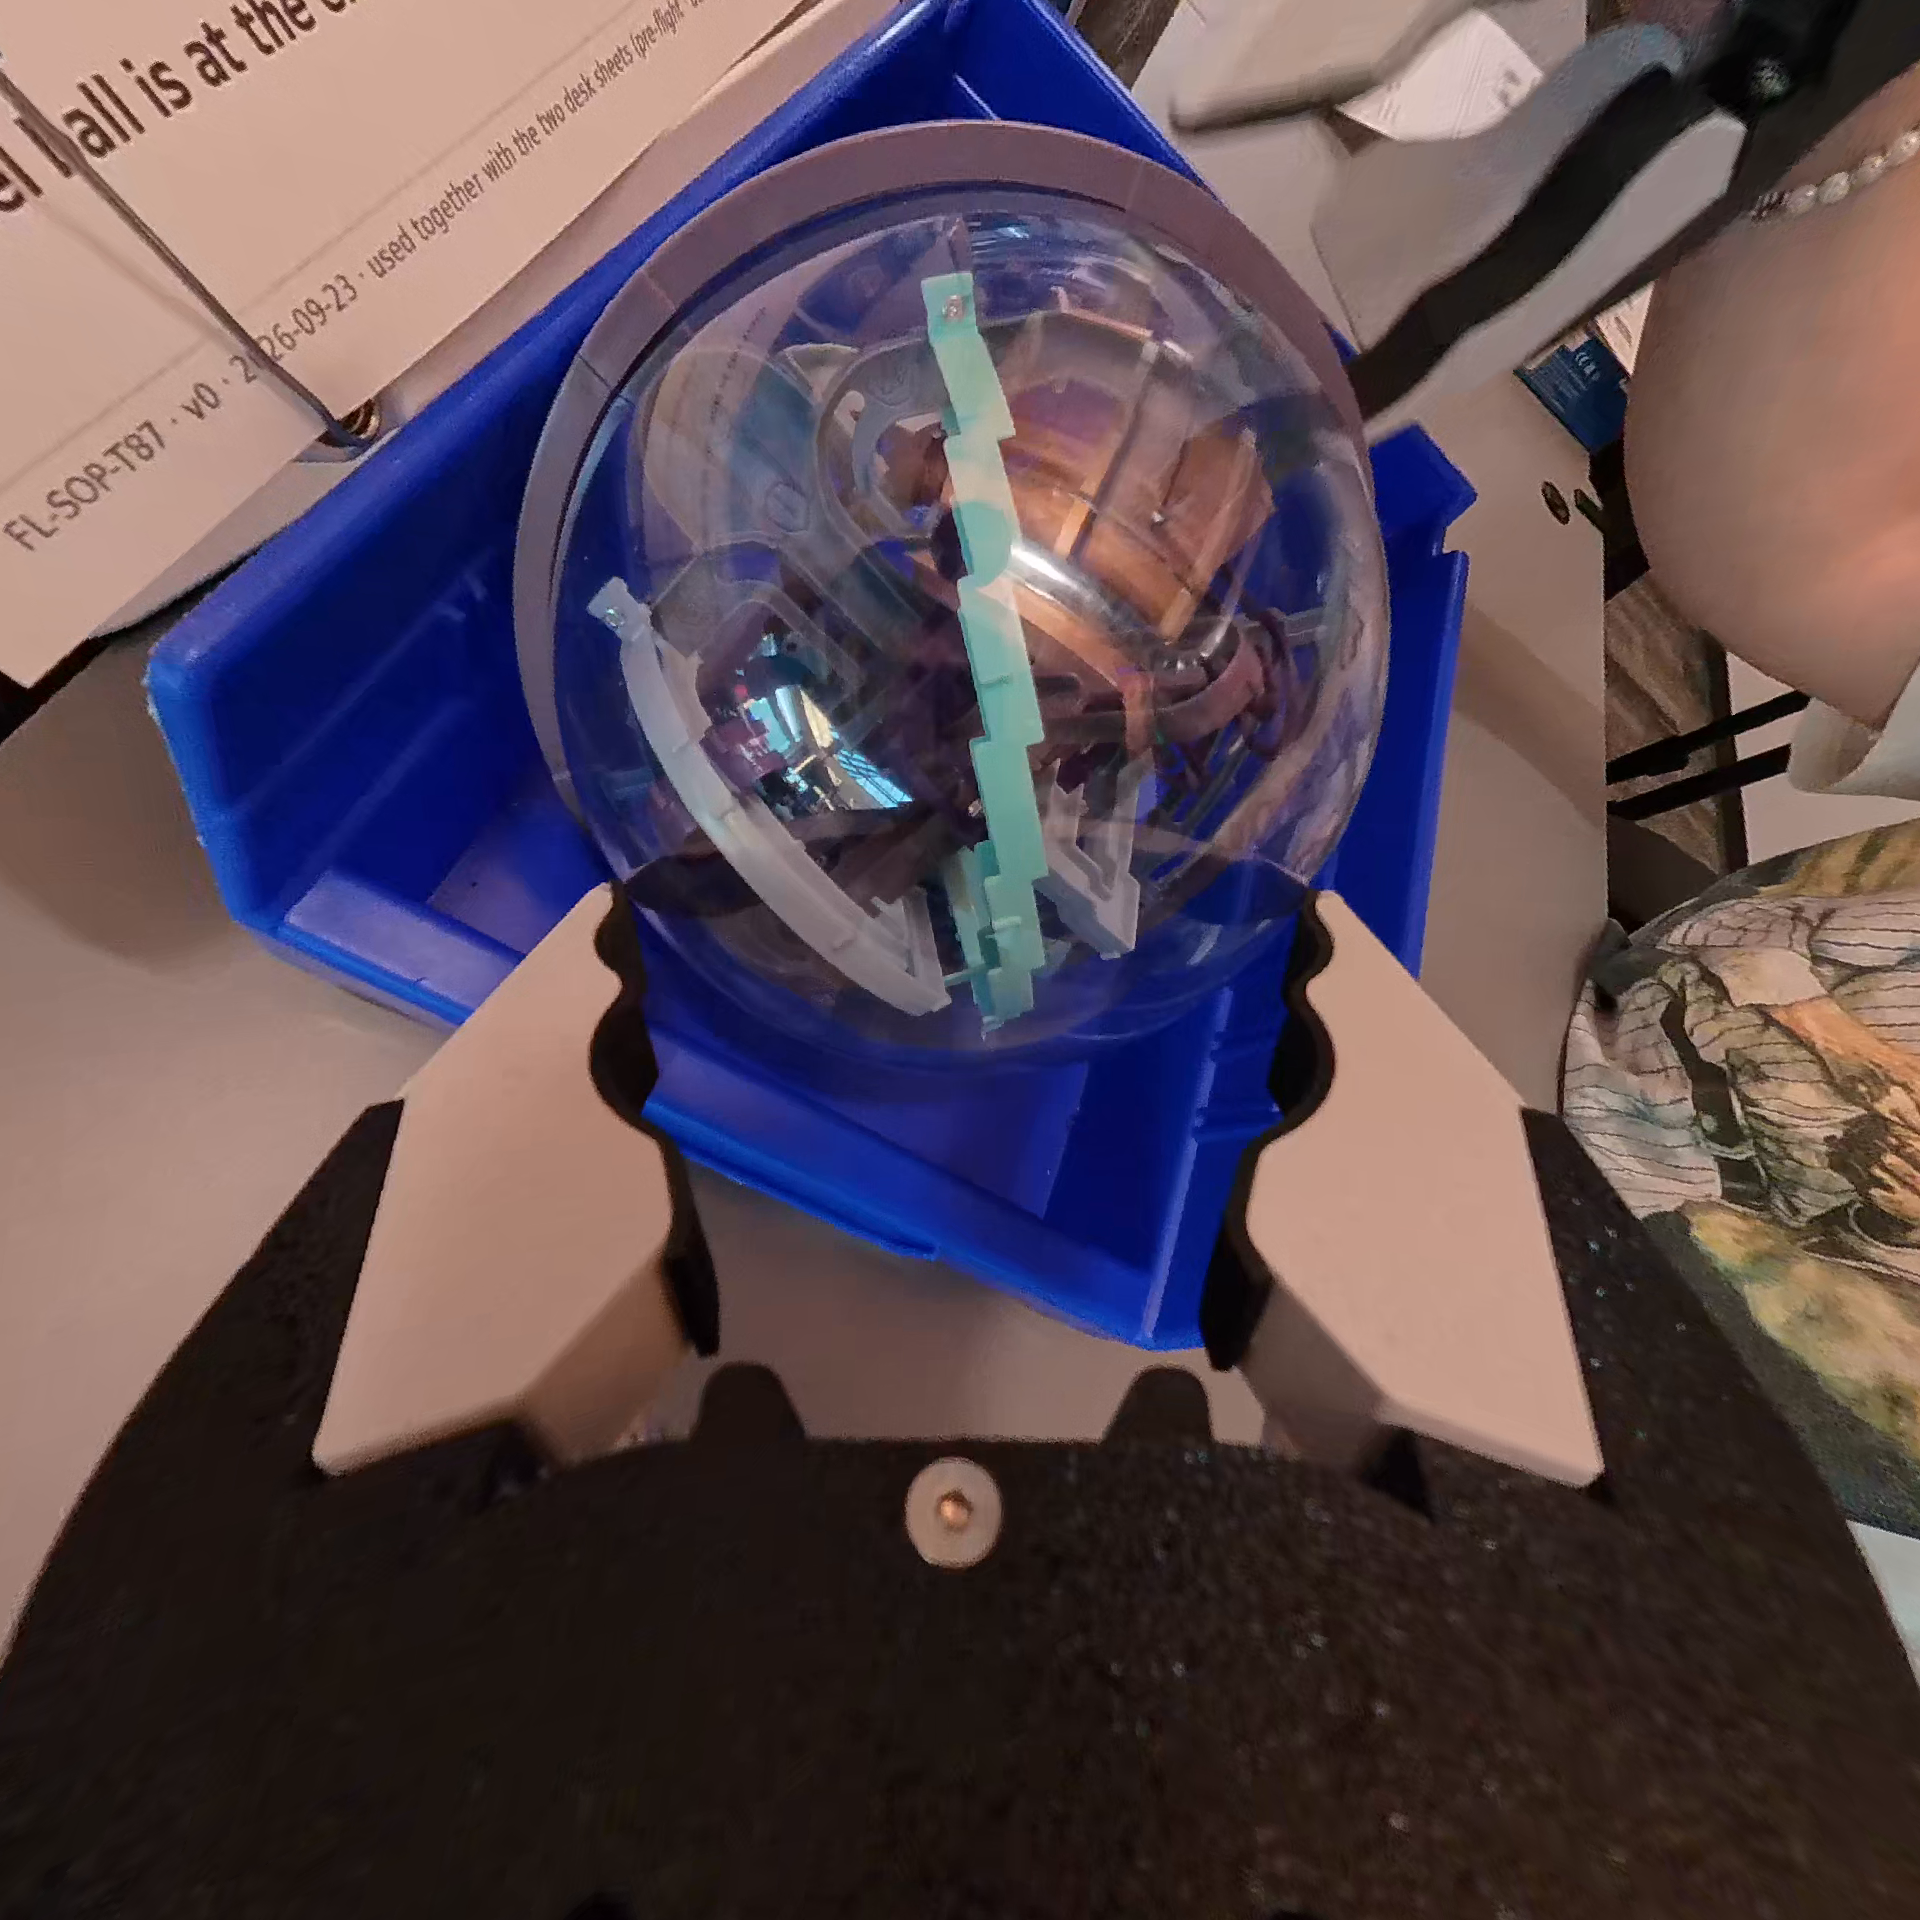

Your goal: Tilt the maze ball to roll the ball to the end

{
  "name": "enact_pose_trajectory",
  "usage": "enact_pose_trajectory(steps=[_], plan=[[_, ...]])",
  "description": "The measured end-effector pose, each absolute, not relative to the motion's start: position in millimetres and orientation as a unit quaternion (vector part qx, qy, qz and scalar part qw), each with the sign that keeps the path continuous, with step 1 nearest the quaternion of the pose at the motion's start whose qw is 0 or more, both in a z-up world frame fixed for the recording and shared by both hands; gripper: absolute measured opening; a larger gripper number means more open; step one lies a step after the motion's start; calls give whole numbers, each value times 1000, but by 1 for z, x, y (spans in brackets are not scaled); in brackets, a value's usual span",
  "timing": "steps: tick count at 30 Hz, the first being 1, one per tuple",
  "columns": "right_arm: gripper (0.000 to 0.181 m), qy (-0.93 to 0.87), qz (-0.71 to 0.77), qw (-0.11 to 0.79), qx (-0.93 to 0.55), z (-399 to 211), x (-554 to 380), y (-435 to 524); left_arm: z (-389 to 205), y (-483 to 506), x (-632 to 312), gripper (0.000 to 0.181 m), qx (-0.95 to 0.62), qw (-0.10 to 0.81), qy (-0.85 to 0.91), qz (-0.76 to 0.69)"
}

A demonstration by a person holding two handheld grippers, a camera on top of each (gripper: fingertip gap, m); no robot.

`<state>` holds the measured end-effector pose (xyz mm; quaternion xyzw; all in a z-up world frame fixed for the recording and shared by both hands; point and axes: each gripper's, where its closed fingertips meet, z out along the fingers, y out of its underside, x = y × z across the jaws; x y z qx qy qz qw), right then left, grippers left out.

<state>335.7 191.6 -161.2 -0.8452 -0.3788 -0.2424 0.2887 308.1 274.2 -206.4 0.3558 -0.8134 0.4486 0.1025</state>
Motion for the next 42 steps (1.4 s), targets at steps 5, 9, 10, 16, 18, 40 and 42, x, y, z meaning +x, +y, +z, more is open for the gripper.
enact_pose_trajectory(steps=[5, 9, 10, 16, 18, 40, 42], plan=[[72, -360, -227, 295, -856, -168, 335, 193, -202, 274, 311, 122, 368, 84, -809, 450], [70, -358, -226, 307, -852, -166, 330, 198, -199, 275, 314, 127, 398, 94, -785, 465], [69, -356, -220, 320, -850, -163, 325, 201, -199, 275, 315, 129, 403, 97, -780, 469], [61, -343, -179, 387, -837, -153, 309, 209, -188, 267, 328, 132, 426, 97, -745, 504], [47, -340, -148, 438, -819, -144, 294, 219, -178, 265, 342, 120, 458, 115, -698, 539], [69, -339, -186, 398, -832, -152, 304, 208, -167, 249, 369, 91, 465, 113, -694, 537], [65, -331, -202, 398, -832, -147, 311, 204, -167, 249, 369, 91, 467, 111, -695, 536]])
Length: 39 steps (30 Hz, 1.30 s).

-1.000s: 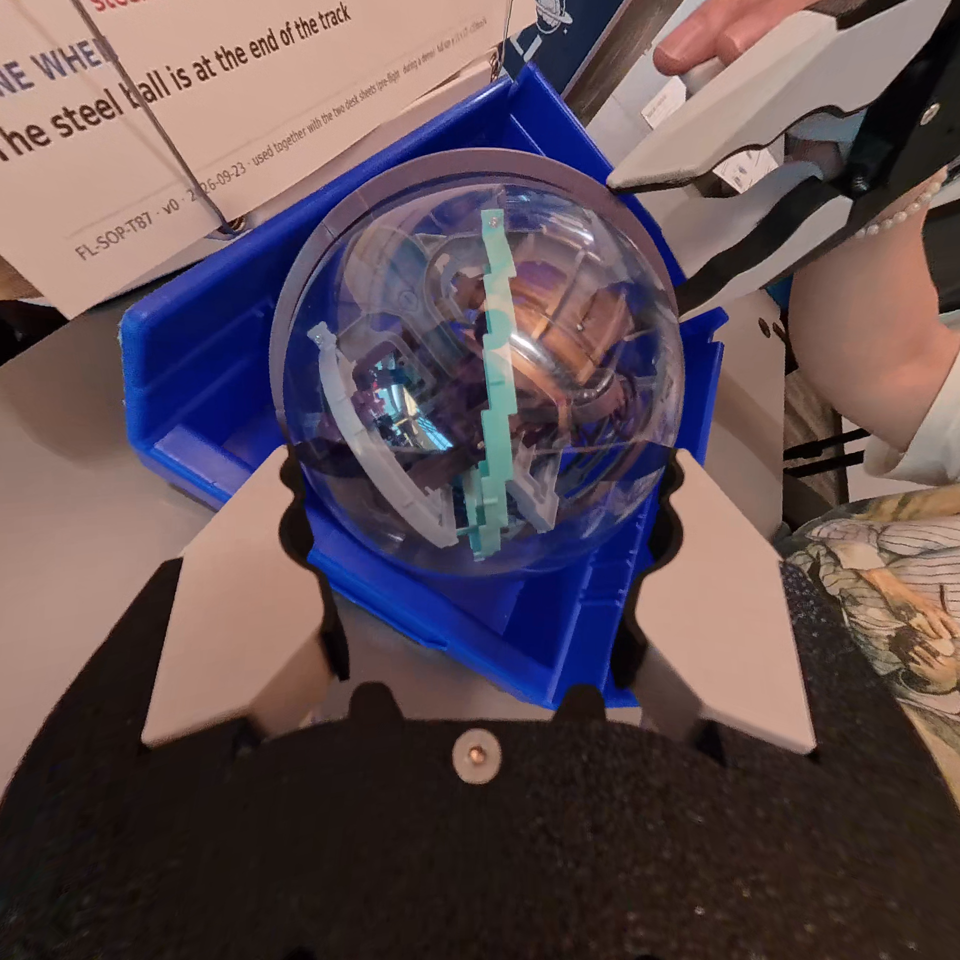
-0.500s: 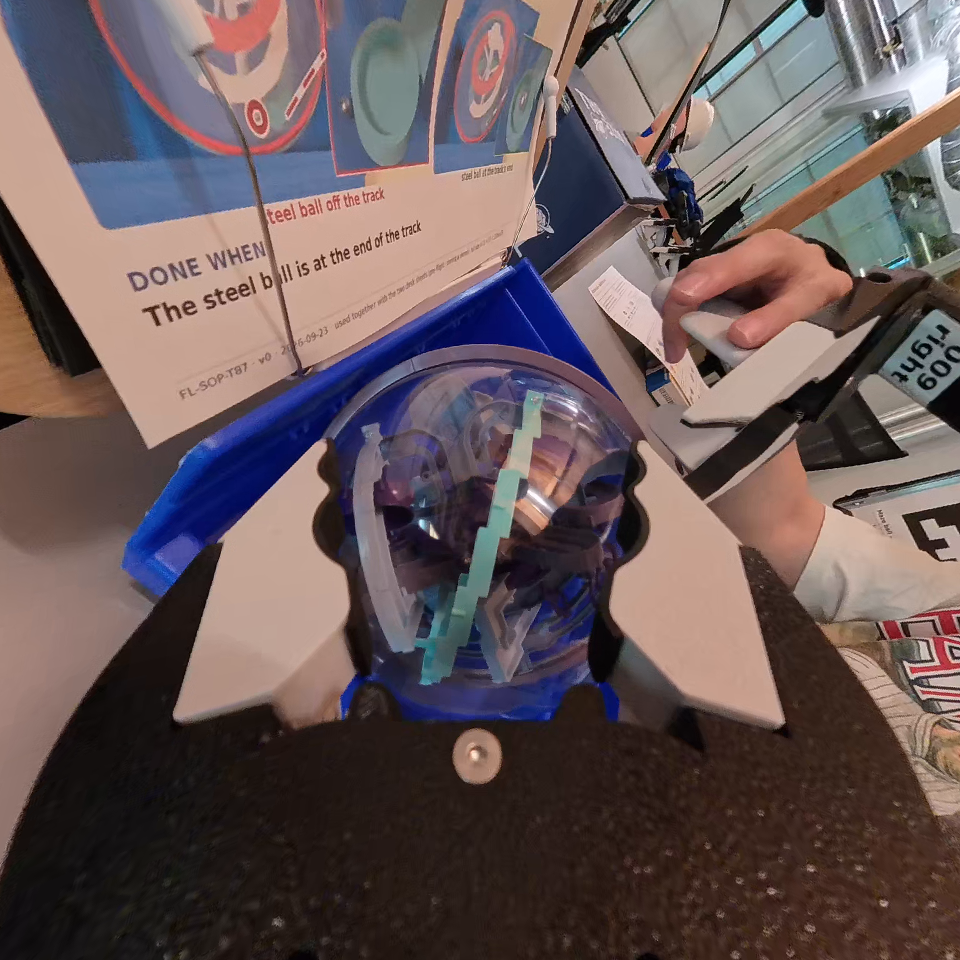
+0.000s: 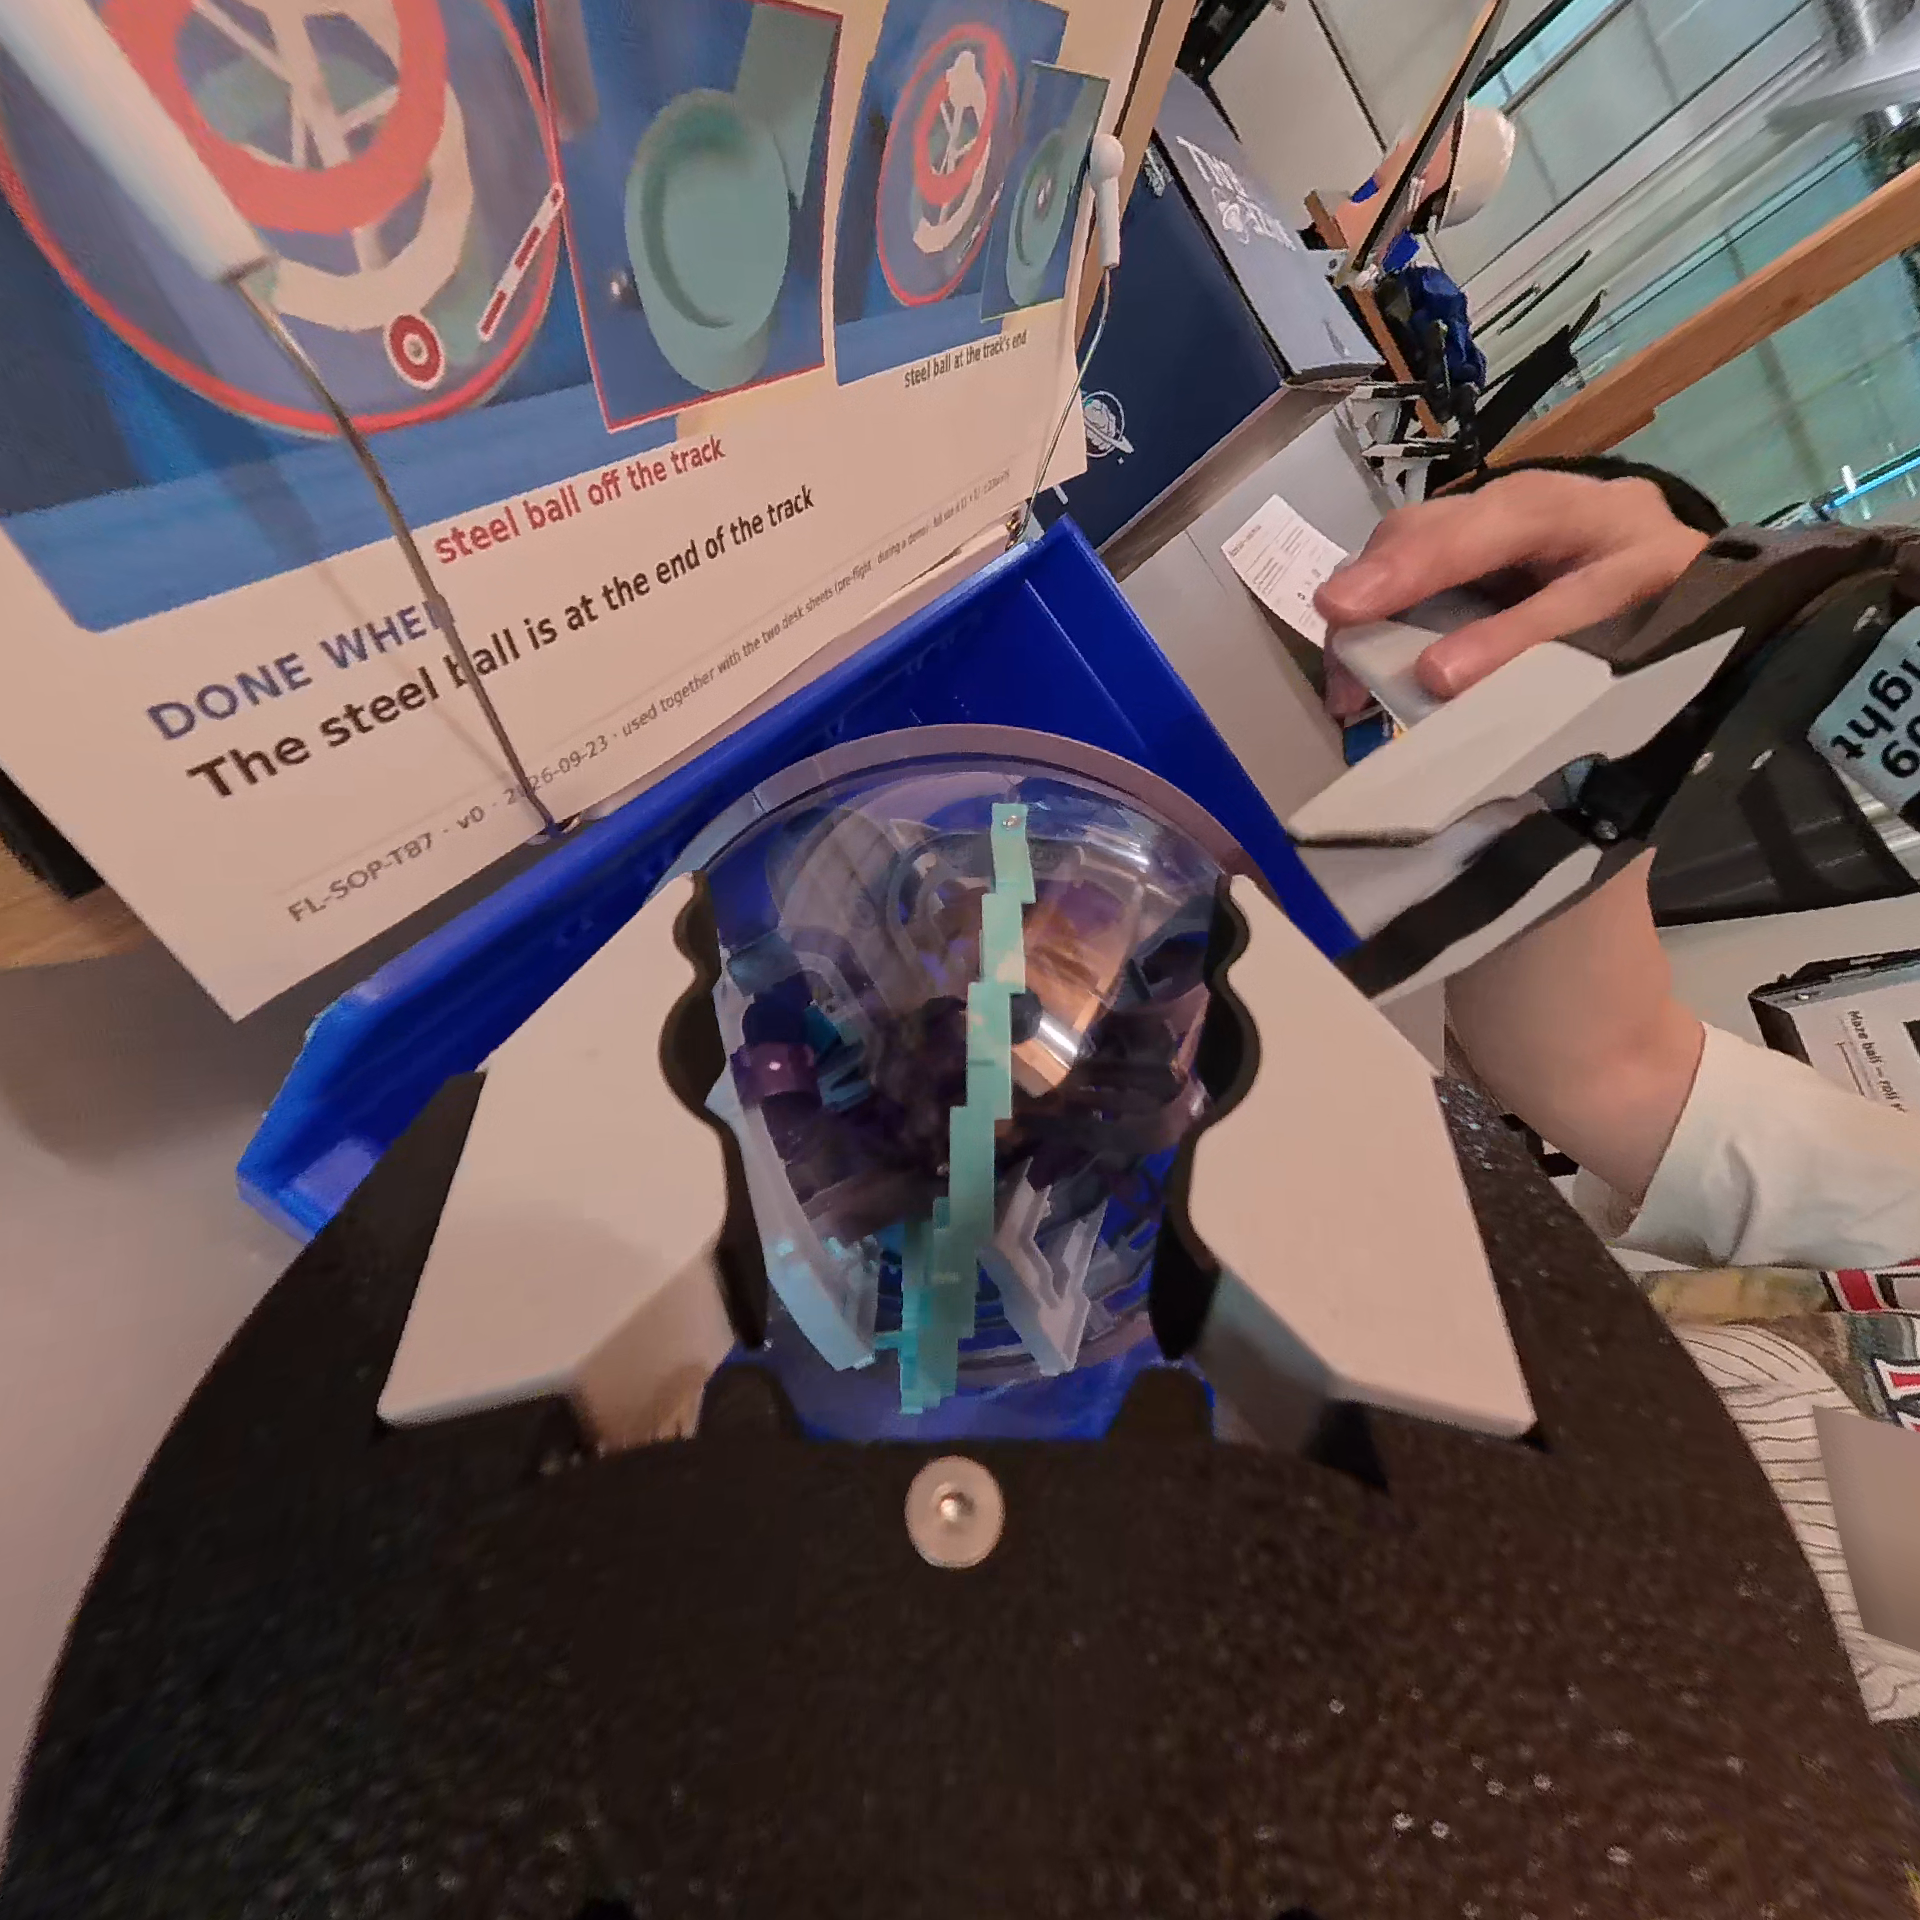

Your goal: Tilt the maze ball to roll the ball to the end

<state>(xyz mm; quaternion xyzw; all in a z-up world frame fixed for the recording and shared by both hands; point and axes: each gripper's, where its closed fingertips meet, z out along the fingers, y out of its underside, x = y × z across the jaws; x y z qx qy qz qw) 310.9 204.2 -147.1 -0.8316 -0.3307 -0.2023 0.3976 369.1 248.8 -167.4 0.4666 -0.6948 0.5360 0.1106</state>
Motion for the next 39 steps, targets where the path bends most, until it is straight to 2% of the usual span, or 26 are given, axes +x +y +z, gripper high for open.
enact_pose_trajectory(steps=[5, 8, 12, 16, 19, 22, 26, 36, 39], plan=[[64, -338, -221, 331, -853, -165, 326, 186, -167, 248, 369, 91, 469, 107, -696, 532], [73, -366, -258, 314, -838, -172, 329, 192, -169, 250, 371, 89, 481, 120, -691, 525], [65, -349, -243, 322, -846, -169, 326, 192, -171, 253, 370, 94, 490, 115, -693, 516], [42, -348, -244, 331, -843, -159, 316, 195, -167, 255, 366, 95, 475, 73, -713, 511], [42, -345, -242, 334, -843, -159, 313, 195, -163, 262, 364, 94, 477, 35, -713, 512], [45, -335, -243, 333, -847, -160, 318, 196, -154, 270, 358, 84, 469, 1, -716, 516], [45, -334, -234, 346, -845, -159, 313, 196, -153, 276, 343, 85, 463, -24, -729, 503], [46, -313, -219, 379, -843, -158, 305, 196, -154, 269, 337, 89, 469, 11, -699, 539], [47, -312, -216, 380, -843, -159, 305, 195, -152, 269, 333, 95, 472, 19, -693, 545]])
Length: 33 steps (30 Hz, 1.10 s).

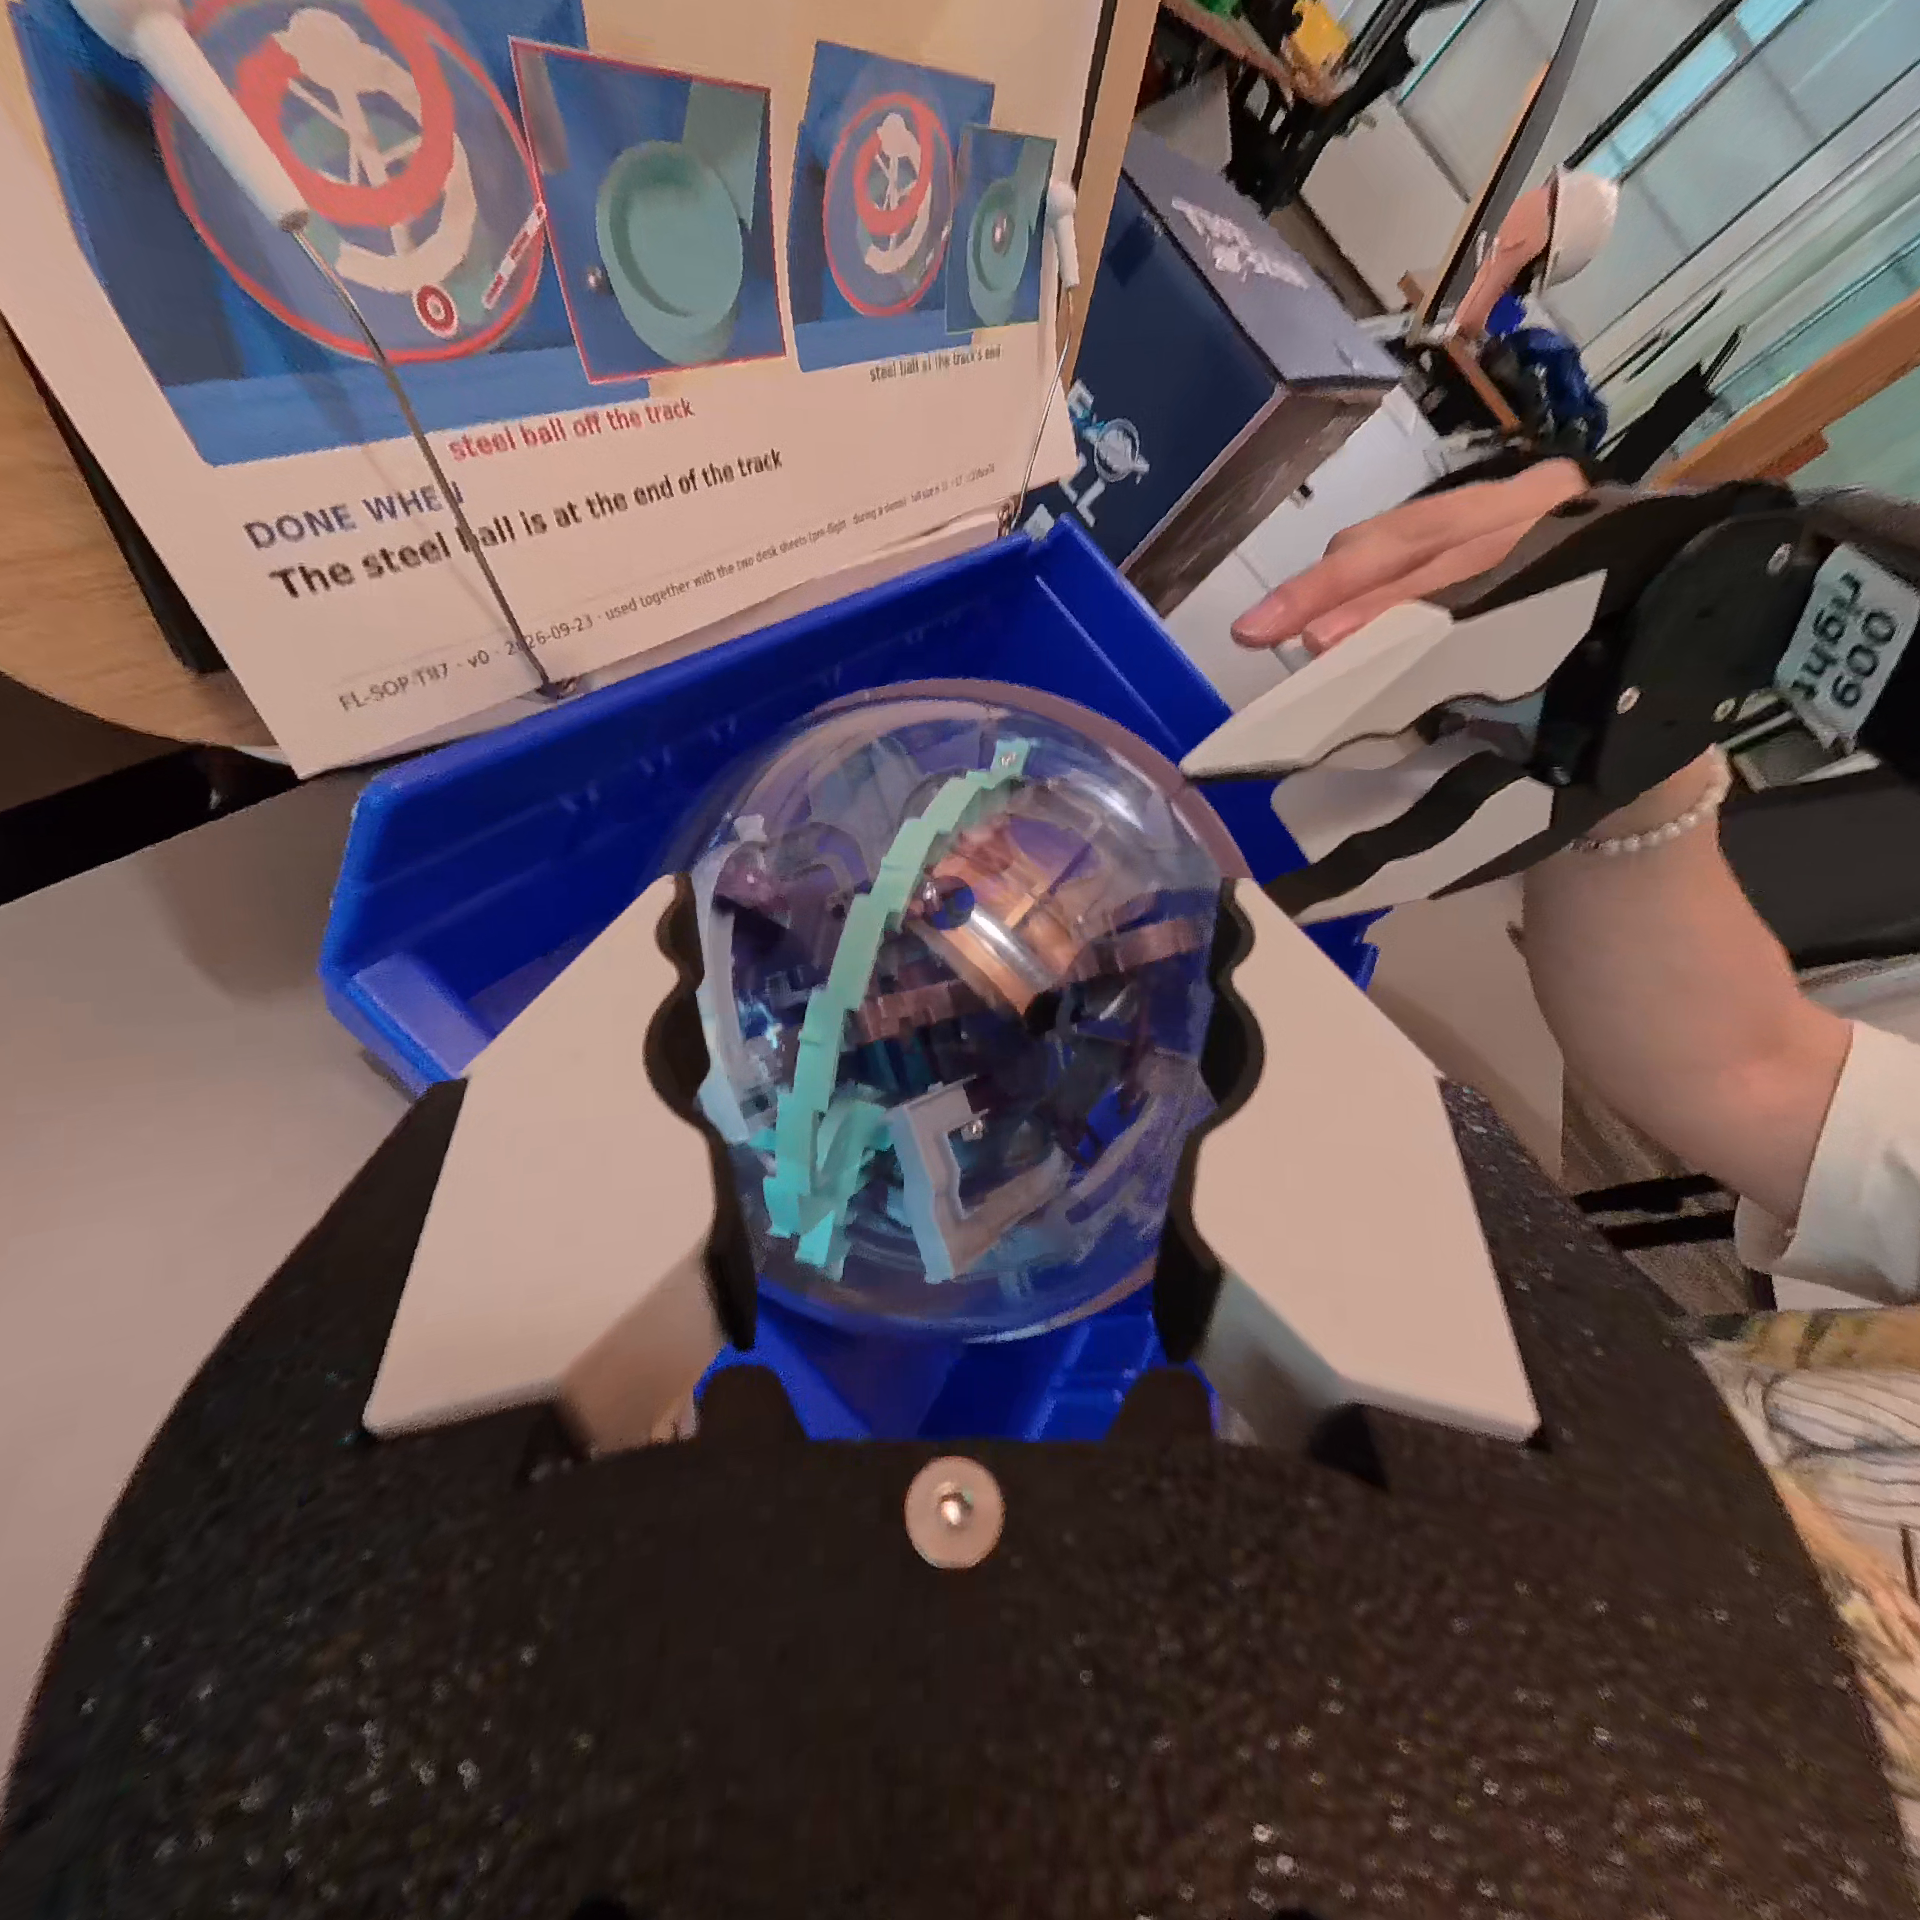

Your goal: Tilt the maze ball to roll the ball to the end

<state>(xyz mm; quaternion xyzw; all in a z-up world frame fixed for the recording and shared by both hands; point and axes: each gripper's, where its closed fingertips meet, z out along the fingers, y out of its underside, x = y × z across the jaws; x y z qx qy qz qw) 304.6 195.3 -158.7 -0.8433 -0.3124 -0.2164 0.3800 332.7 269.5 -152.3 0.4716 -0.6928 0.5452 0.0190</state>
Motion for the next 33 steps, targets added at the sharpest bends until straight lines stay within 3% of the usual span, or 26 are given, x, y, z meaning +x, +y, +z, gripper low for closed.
enact_pose_trajectory(steps=[4, 15, 19, 28, 33], plan=[[48, -308, -218, 387, -841, -158, 303, 197, -165, 270, 326, 105, 470, 14, -713, 520], [47, -299, -200, 415, -836, -149, 302, 192, -164, 266, 329, 103, 439, 17, -735, 516], [57, -255, -215, 450, -829, -131, 320, 191, -163, 262, 332, 103, 426, 22, -742, 517], [76, -268, -158, 394, -865, -161, 319, 193, -163, 254, 332, 103, 388, 33, -774, 500], [64, -272, -142, 386, -870, -165, 313, 191, -163, 252, 336, 103, 386, 46, -772, 503]])
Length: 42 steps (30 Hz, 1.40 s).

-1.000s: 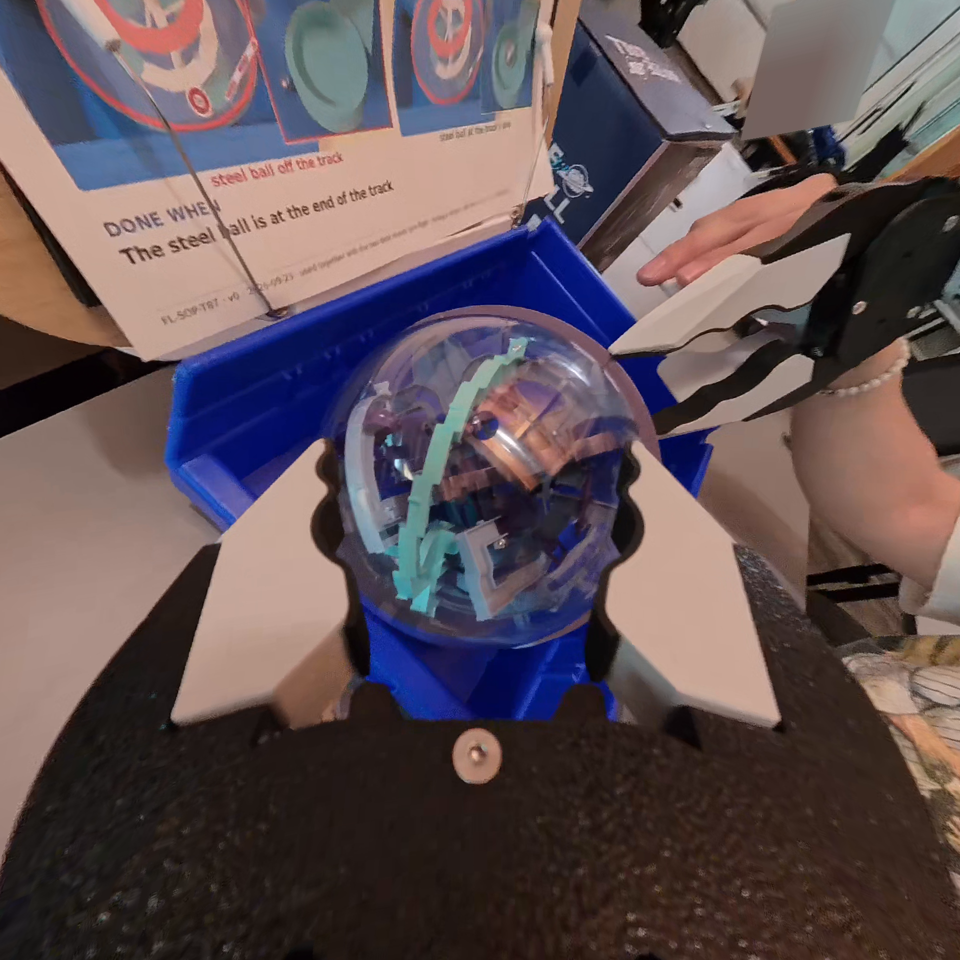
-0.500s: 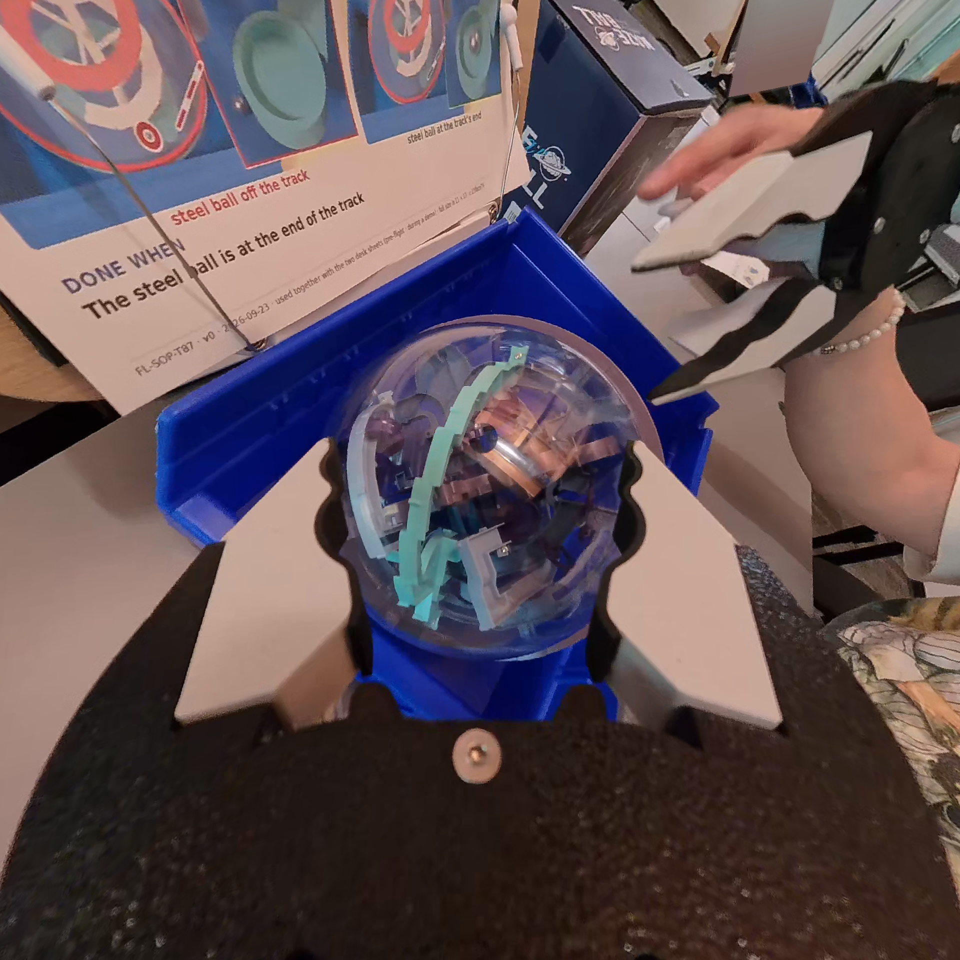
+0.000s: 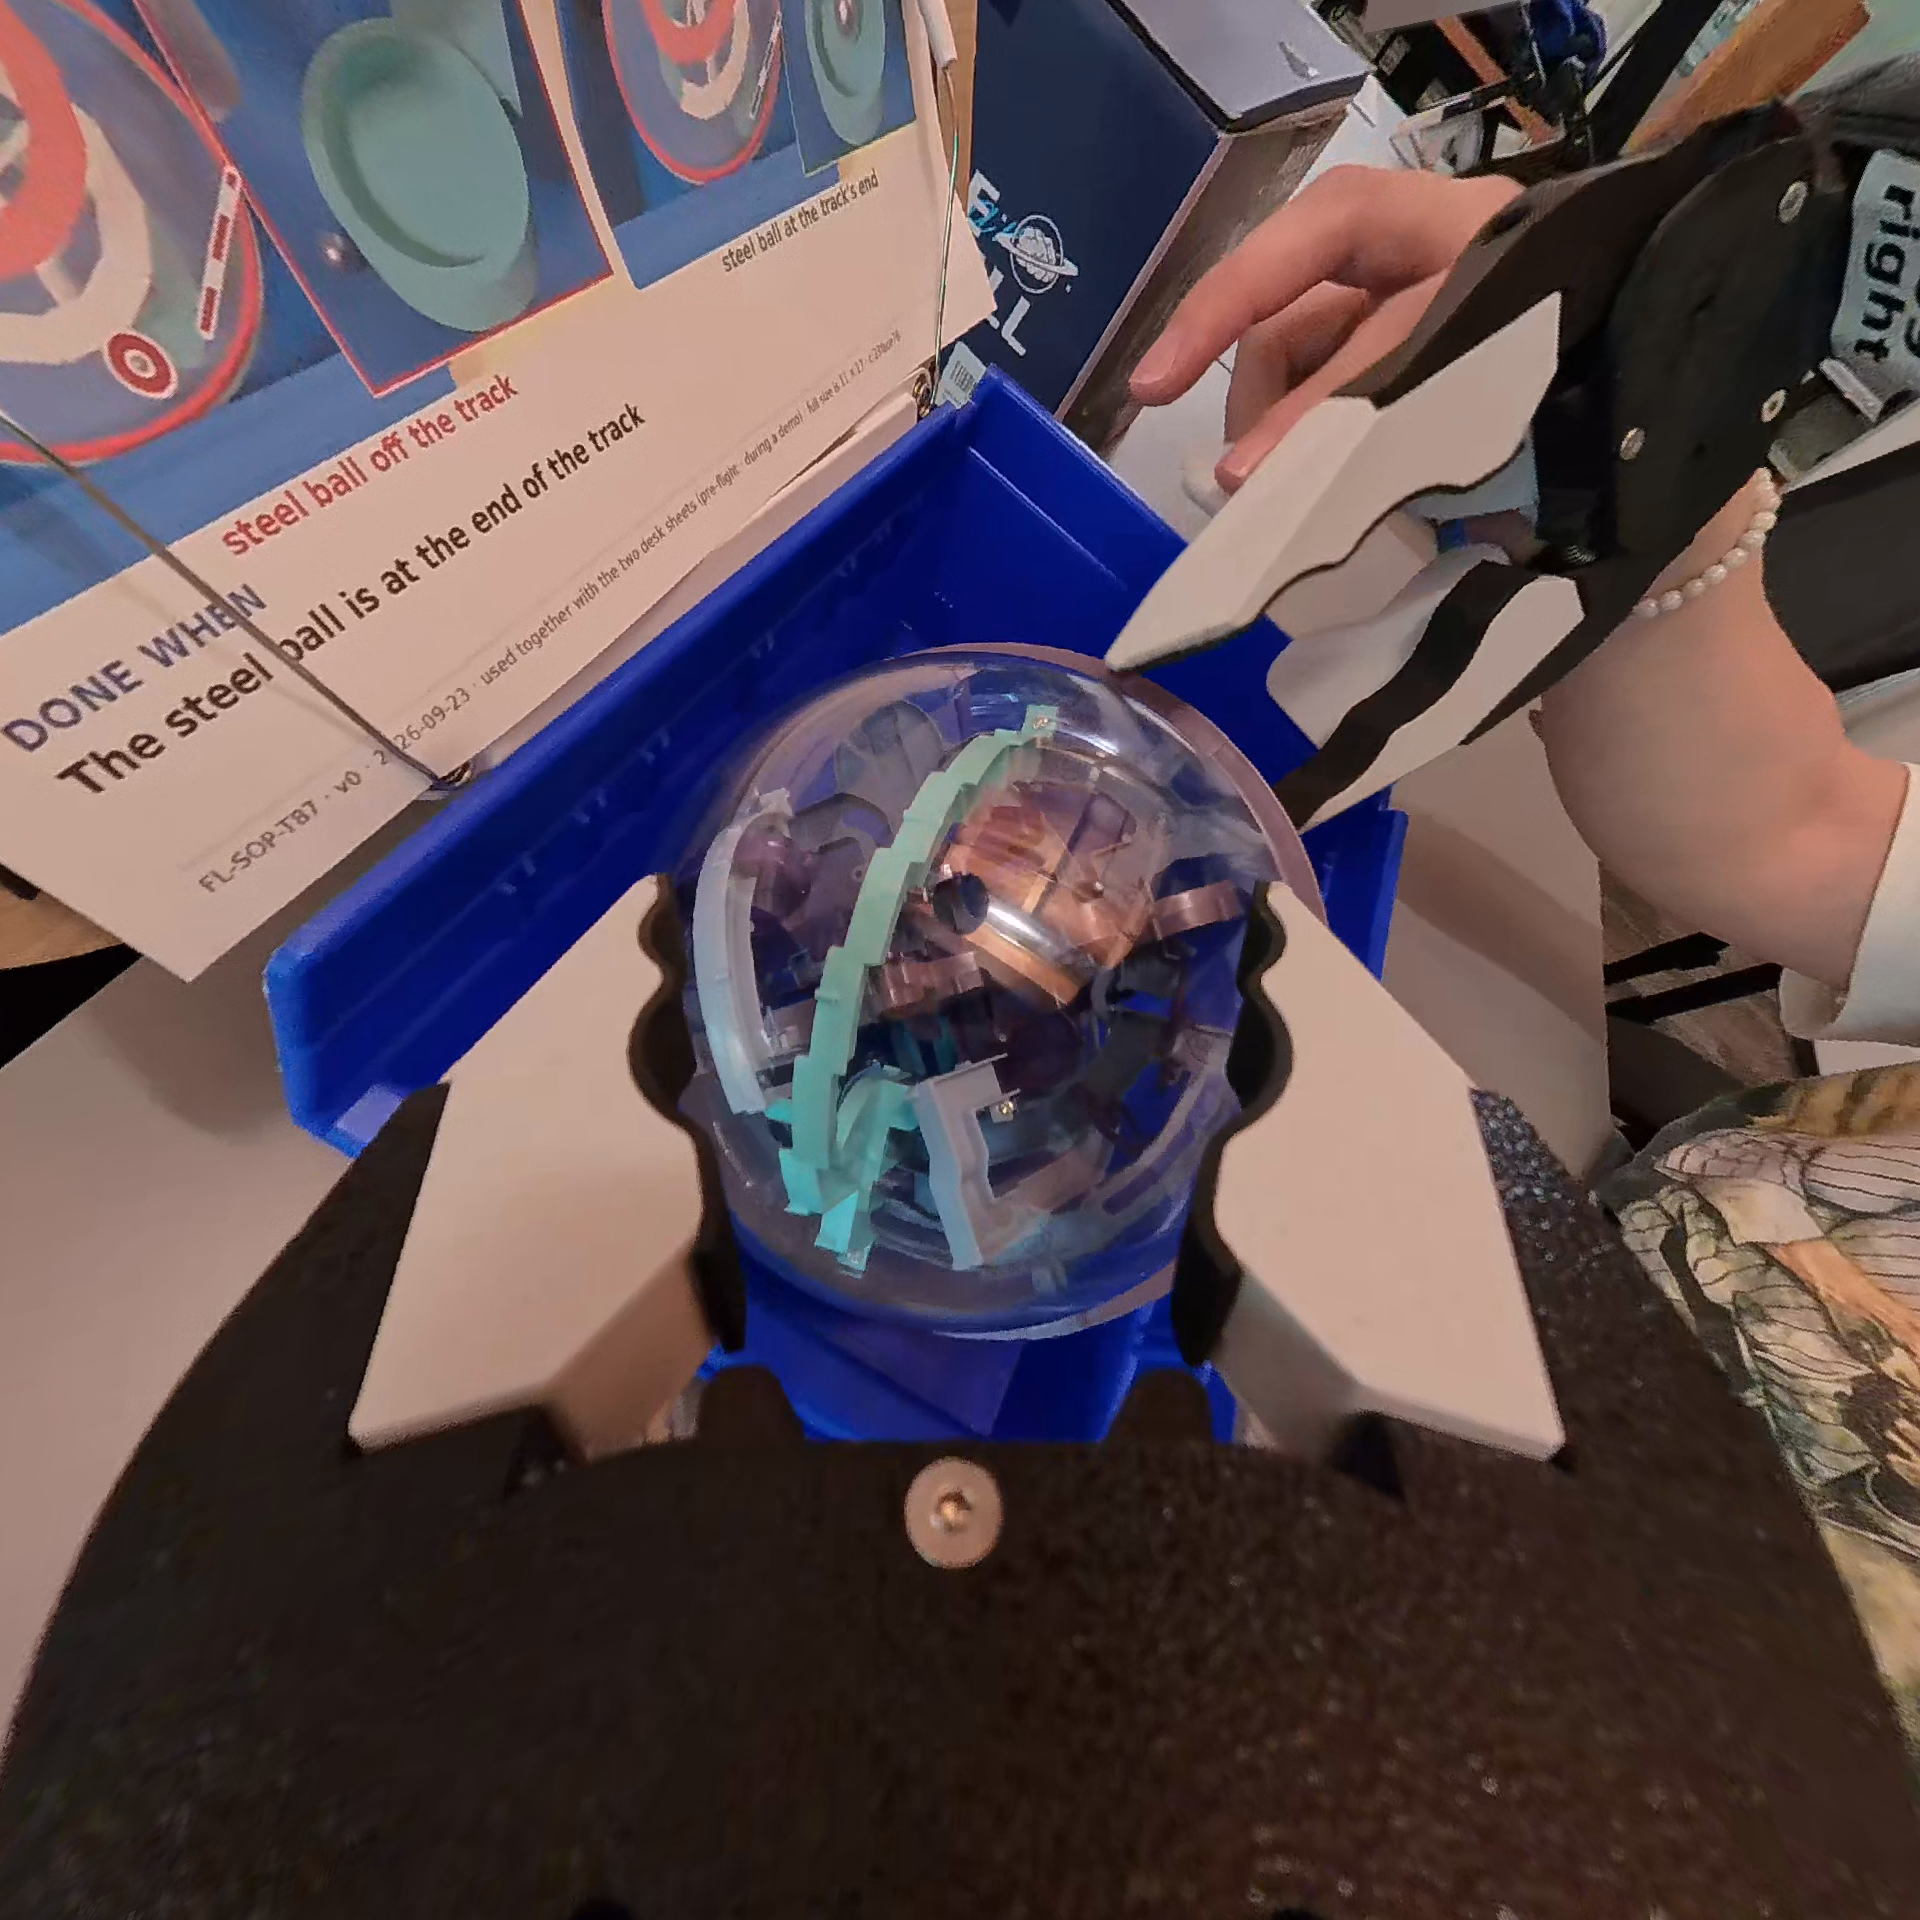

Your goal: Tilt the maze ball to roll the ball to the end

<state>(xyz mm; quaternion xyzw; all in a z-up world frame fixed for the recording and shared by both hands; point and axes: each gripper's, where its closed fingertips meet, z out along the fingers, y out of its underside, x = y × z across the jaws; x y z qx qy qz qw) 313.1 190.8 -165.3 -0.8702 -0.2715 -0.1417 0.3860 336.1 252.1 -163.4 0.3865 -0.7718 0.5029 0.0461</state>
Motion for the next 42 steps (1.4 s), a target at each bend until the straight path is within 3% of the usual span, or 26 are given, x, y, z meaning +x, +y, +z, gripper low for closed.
enact_pose_trajectory(steps=[5, 11, 17, 30, 42], plan=[[71, -264, -151, 367, -879, -170, 317, 184, -163, 248, 340, 103, 365, 61, -774, 513], [73, -191, -114, 452, -864, -141, 322, 180, -164, 245, 342, 103, 345, 80, -787, 504], [83, -188, -139, 399, -887, -161, 337, 172, -164, 236, 349, 103, 331, 96, -787, 512], [83, -200, -110, 436, -871, -161, 326, 178, -165, 224, 351, 103, 325, 117, -783, 518], [87, -211, -107, 390, -890, -184, 324, 180, -155, 256, 352, 107, 414, 12, -740, 529]])
